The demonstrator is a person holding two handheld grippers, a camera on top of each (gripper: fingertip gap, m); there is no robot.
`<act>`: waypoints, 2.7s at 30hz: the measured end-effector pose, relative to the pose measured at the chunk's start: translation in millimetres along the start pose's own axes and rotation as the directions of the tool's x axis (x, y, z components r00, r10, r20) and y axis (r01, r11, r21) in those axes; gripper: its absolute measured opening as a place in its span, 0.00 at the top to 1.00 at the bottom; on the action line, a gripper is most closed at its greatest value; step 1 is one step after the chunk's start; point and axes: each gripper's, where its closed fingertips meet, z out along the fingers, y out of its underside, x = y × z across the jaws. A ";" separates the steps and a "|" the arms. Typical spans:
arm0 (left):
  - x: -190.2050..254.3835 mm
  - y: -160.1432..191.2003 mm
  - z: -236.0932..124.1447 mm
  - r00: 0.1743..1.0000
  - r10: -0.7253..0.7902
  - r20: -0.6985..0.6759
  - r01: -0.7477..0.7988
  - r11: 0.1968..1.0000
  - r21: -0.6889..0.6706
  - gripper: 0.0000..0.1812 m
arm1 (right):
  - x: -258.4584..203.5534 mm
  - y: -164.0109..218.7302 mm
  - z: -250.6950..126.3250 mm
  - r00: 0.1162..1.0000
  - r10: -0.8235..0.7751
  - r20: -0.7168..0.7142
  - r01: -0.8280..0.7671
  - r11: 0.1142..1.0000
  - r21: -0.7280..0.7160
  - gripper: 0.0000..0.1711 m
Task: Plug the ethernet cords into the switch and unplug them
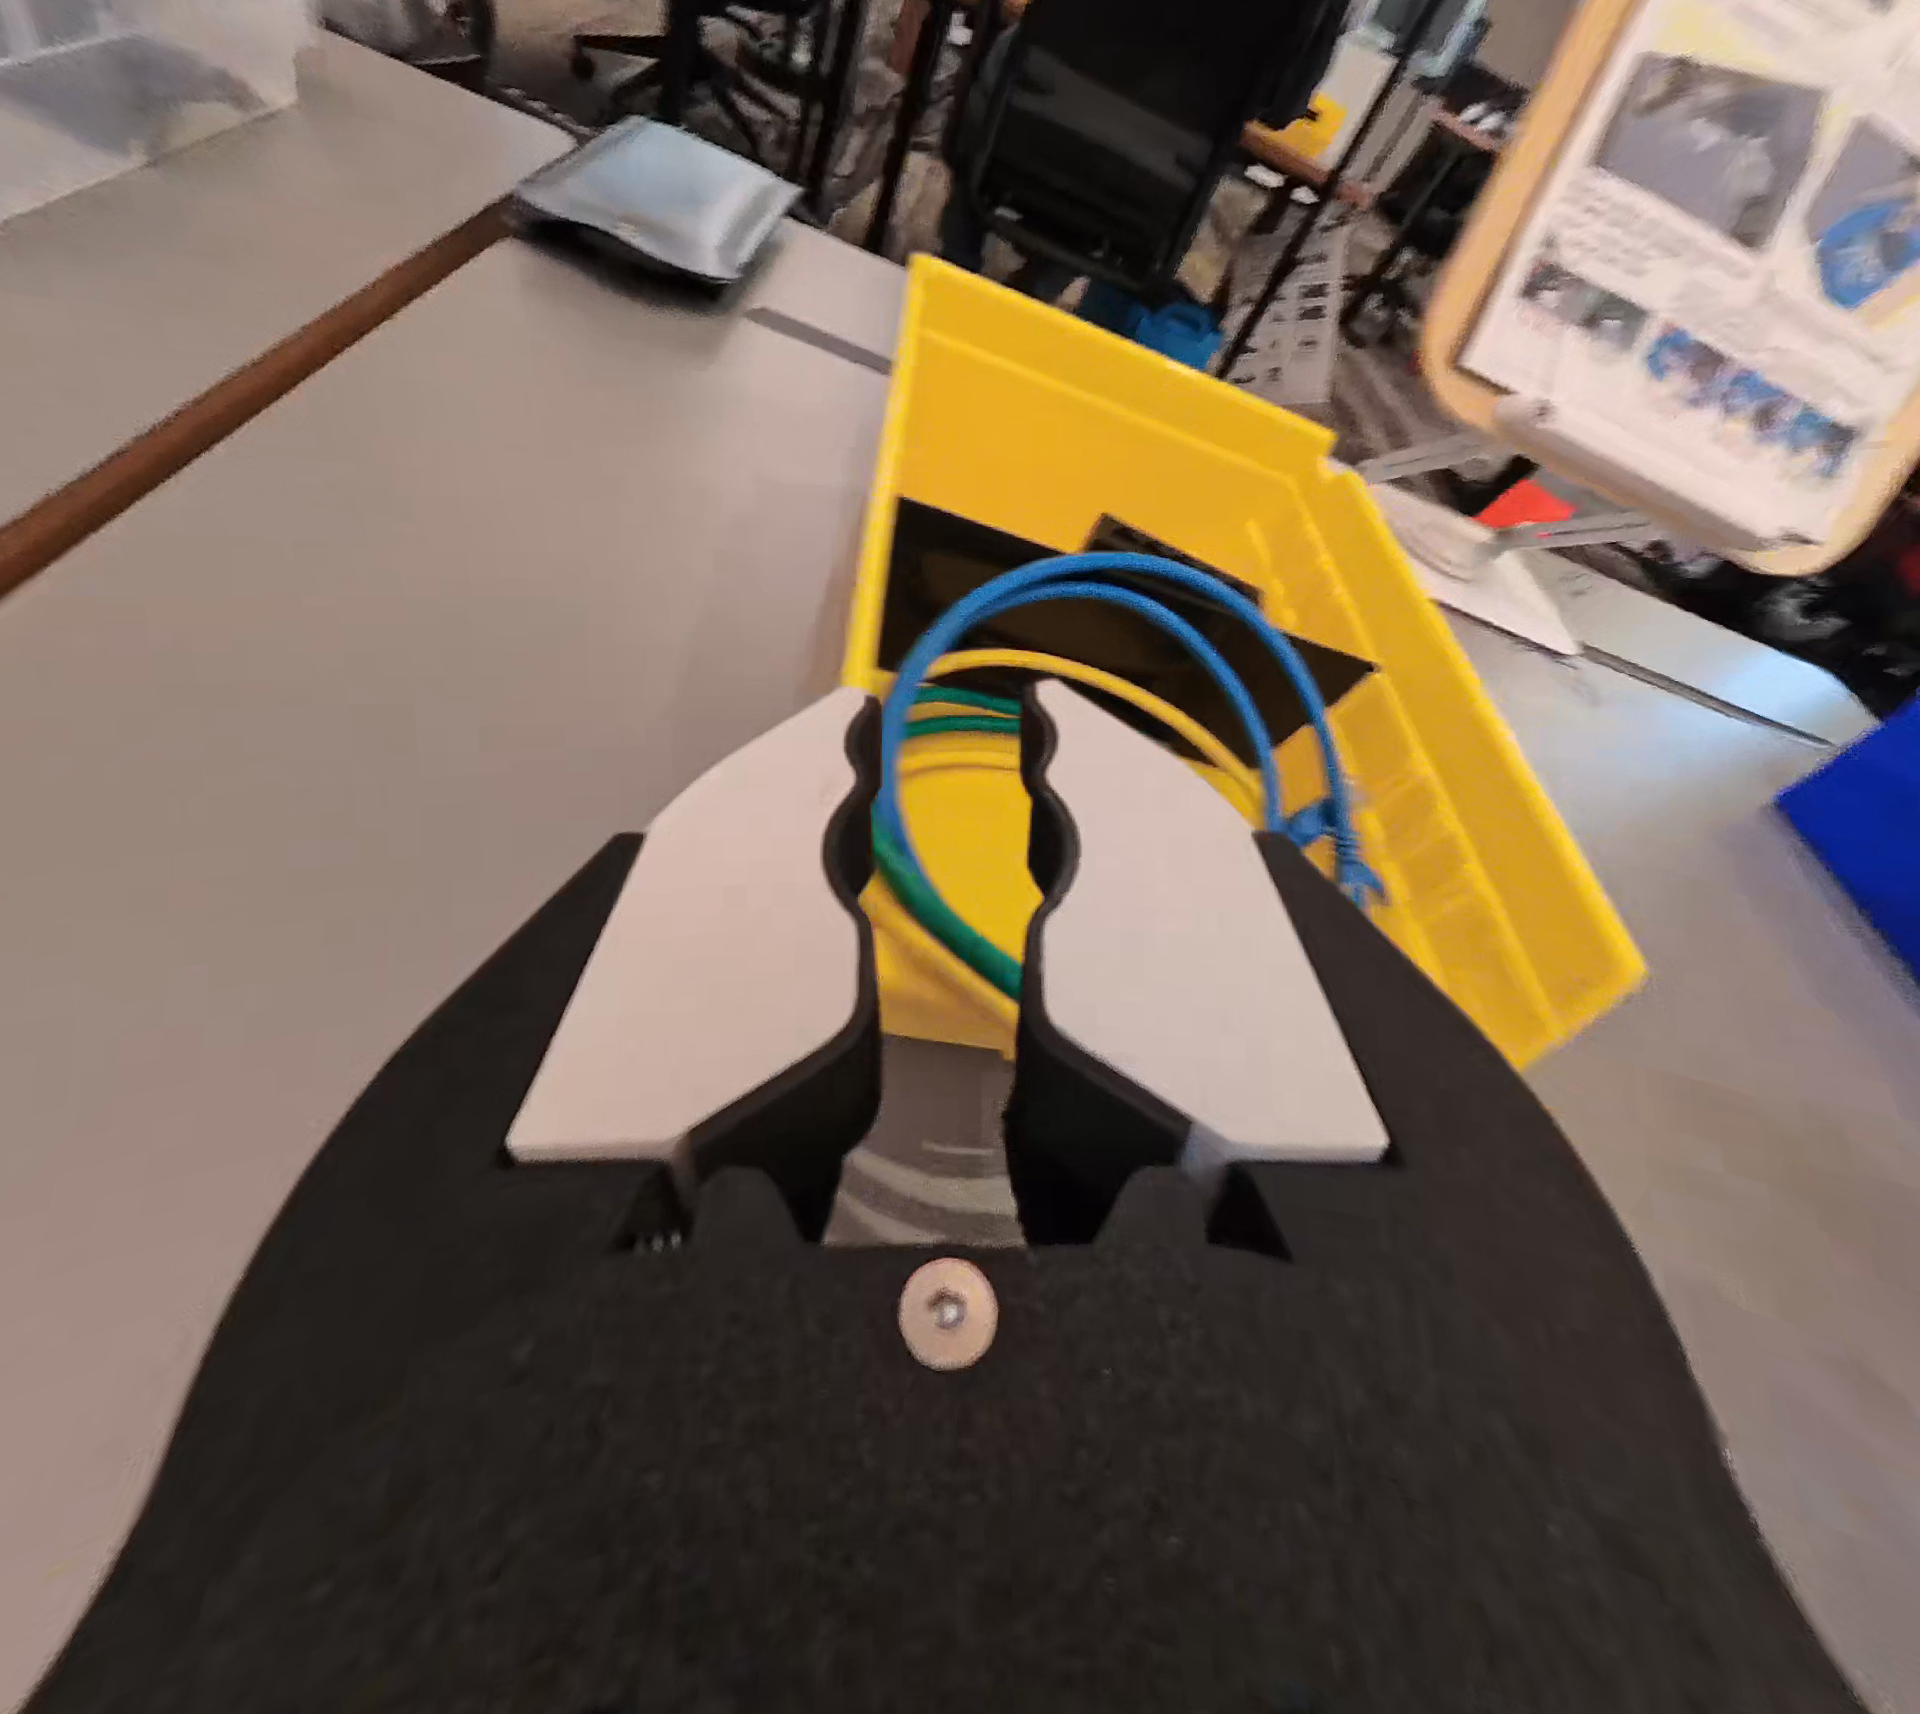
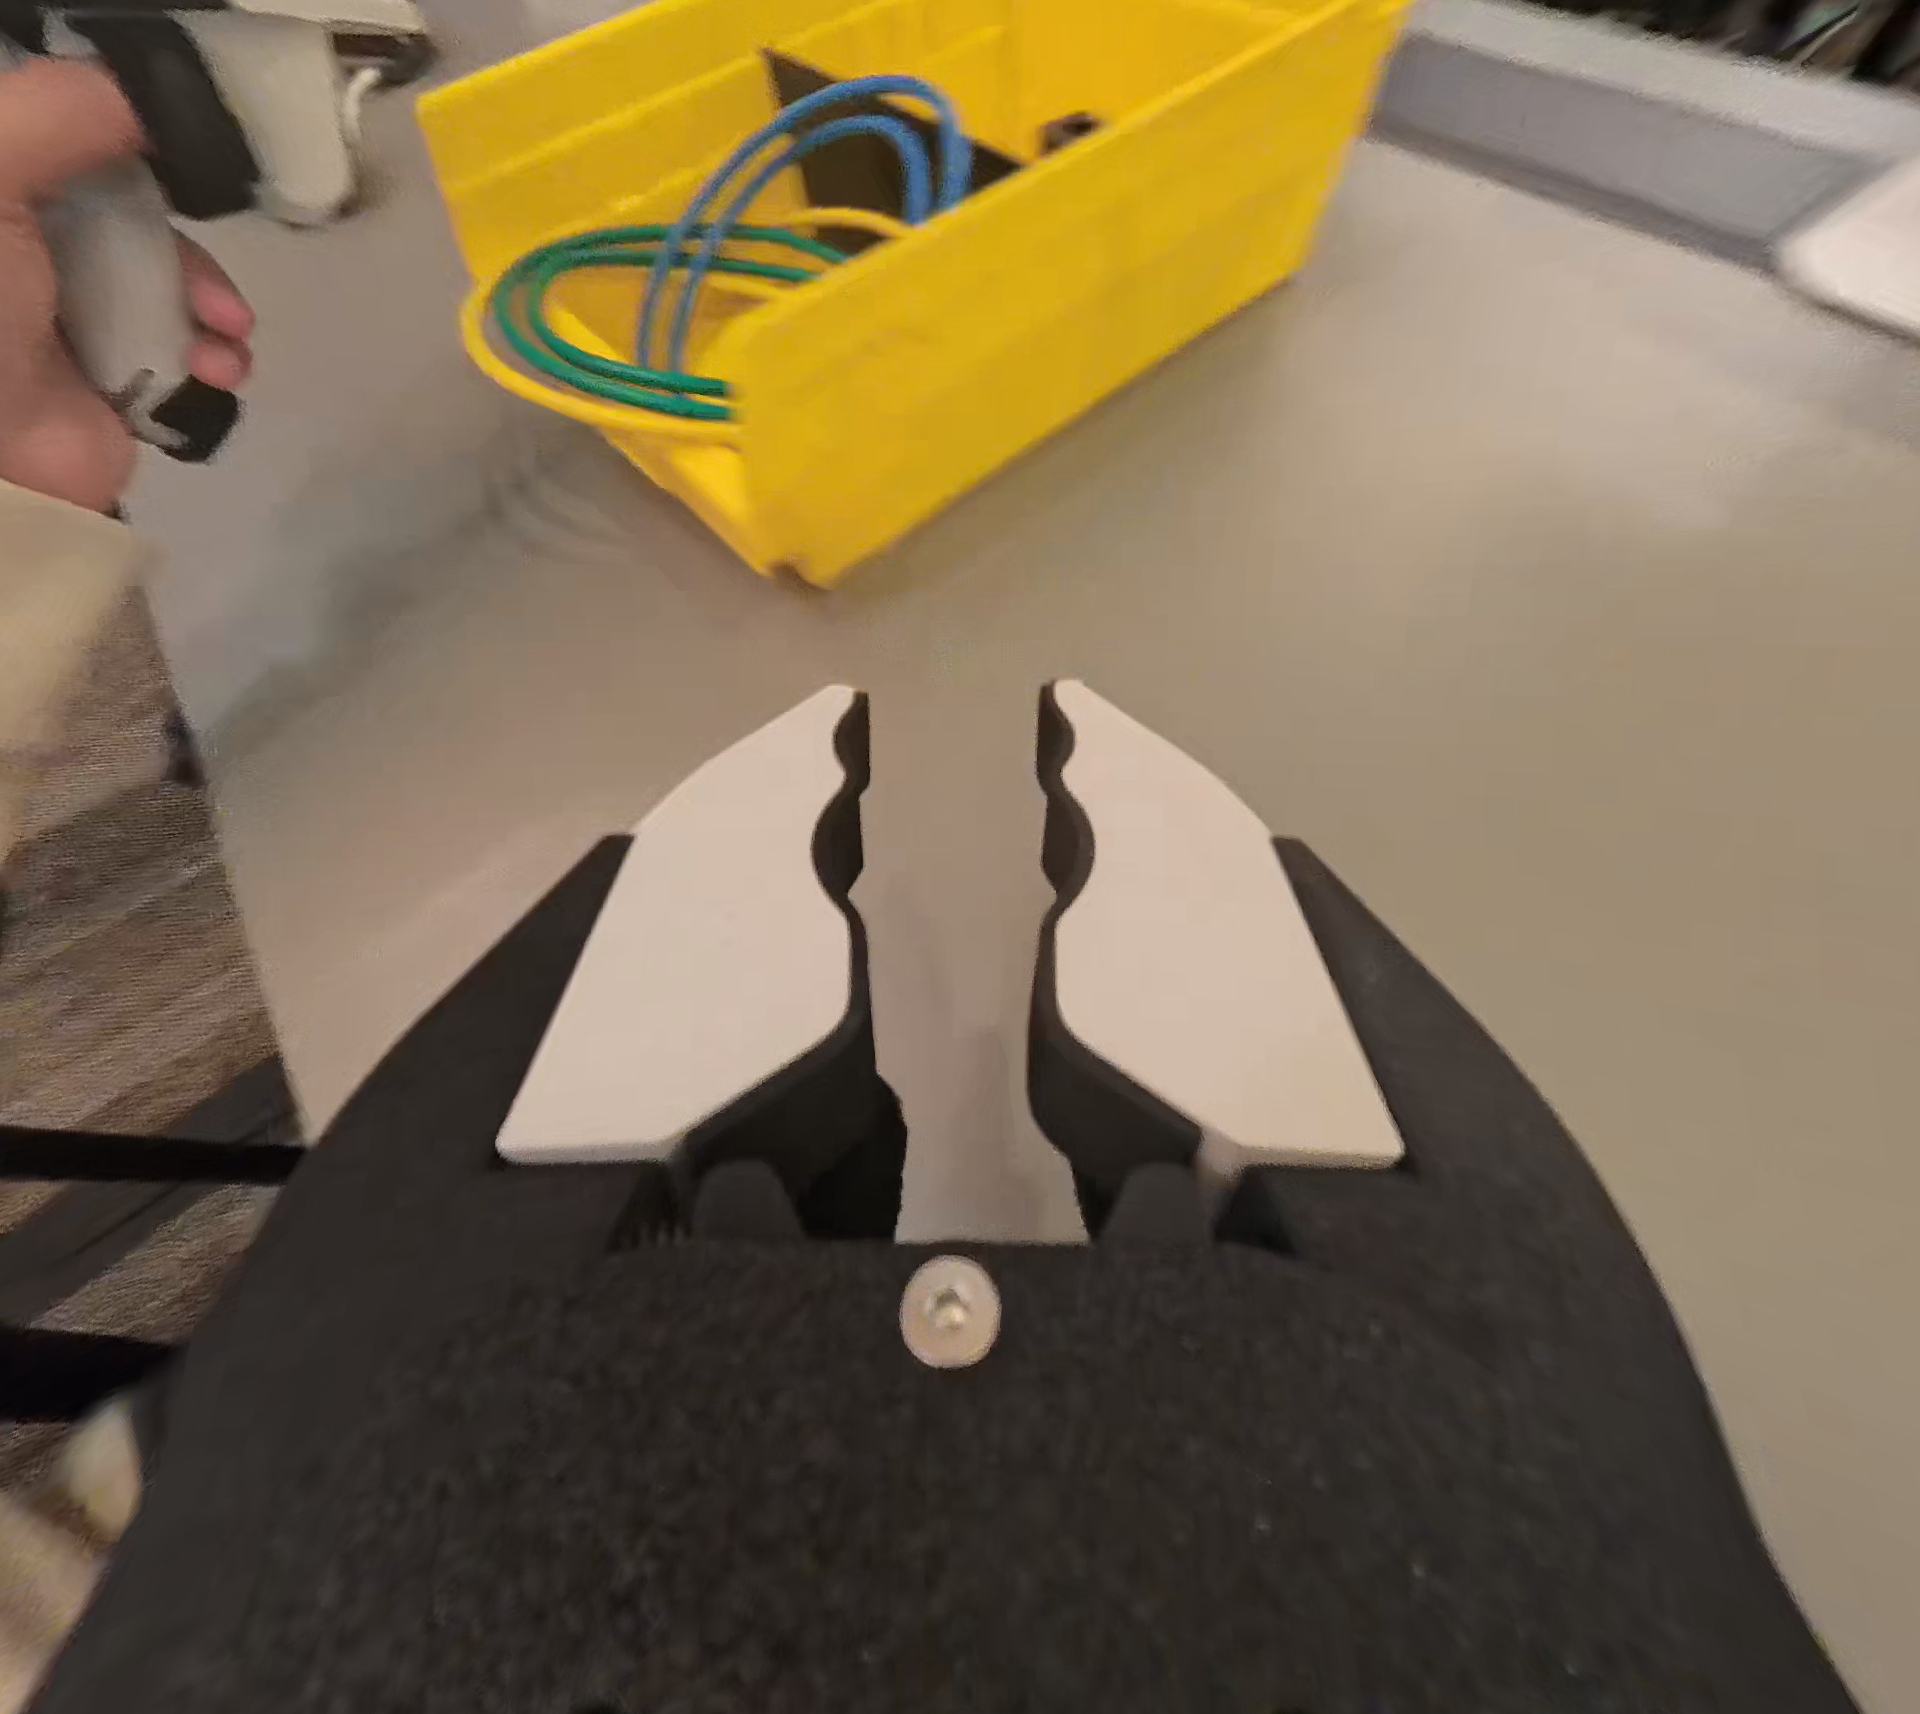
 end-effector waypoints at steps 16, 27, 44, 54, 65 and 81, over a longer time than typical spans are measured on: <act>204.9 97.4 -32.6 0.914 0.129 -0.385 -0.184 0.977 -0.107 0.73 | 186.5 98.9 -238.5 0.872 0.086 -0.481 -0.035 0.993 0.114 0.79; 237.4 136.4 -15.4 0.833 0.304 -0.462 -0.419 0.892 -0.169 0.68 | 190.3 99.6 -240.0 0.876 0.076 -0.476 -0.021 0.992 0.120 0.82; 219.6 151.1 -17.9 0.834 0.209 -0.510 -0.384 0.884 -0.267 0.69 | 189.4 95.4 -193.5 0.934 0.133 -0.332 -0.105 0.989 0.099 0.87; 191.2 73.4 -2.1 0.773 0.373 -0.512 -0.532 0.822 -0.204 0.68 | 174.4 97.4 -179.2 0.960 0.086 -0.266 -0.074 0.996 0.052 0.87; 115.0 5.1 147.6 0.223 0.482 -0.847 -0.974 0.150 -0.171 0.78 | 163.8 88.9 -186.2 0.978 0.149 -0.149 -0.130 0.983 0.130 0.86; 65.2 94.2 223.1 -0.143 0.289 -0.947 -0.934 -0.355 0.033 0.84 | 133.0 62.4 -151.4 0.998 0.060 0.018 -0.062 0.981 0.181 0.86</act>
